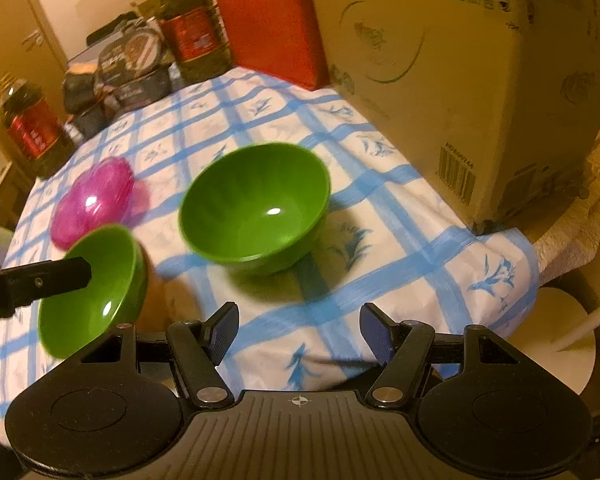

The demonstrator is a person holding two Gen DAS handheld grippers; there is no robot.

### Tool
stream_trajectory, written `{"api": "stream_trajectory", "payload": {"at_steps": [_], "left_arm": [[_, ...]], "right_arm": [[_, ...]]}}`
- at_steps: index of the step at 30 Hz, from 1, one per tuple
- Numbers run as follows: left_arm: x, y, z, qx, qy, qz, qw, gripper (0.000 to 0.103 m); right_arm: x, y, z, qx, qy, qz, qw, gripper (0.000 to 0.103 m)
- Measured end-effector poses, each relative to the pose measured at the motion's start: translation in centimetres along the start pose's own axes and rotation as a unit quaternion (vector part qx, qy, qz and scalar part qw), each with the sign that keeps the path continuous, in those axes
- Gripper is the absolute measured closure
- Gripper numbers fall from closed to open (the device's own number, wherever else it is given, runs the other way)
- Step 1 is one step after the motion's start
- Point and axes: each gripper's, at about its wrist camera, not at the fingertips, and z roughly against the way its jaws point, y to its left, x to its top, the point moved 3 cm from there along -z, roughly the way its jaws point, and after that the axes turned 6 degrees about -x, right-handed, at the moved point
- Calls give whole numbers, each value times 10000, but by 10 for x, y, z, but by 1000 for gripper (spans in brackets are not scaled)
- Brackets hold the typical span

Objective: Organize plates and bowls
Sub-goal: 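Close both grippers on the rim of the small green bowl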

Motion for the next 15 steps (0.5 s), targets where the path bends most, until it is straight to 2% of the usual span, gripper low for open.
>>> {"api": "stream_trajectory", "payload": {"at_steps": [8,15], "left_arm": [[41,12,-46,-154,297,-86,9994,46],[60,10,-101,-241,776,-345,9961,56]], "right_arm": [[28,-11,-21,153,-22,-345,9993,36],[47,-17,-50,177,49,-445,9988,37]]}}
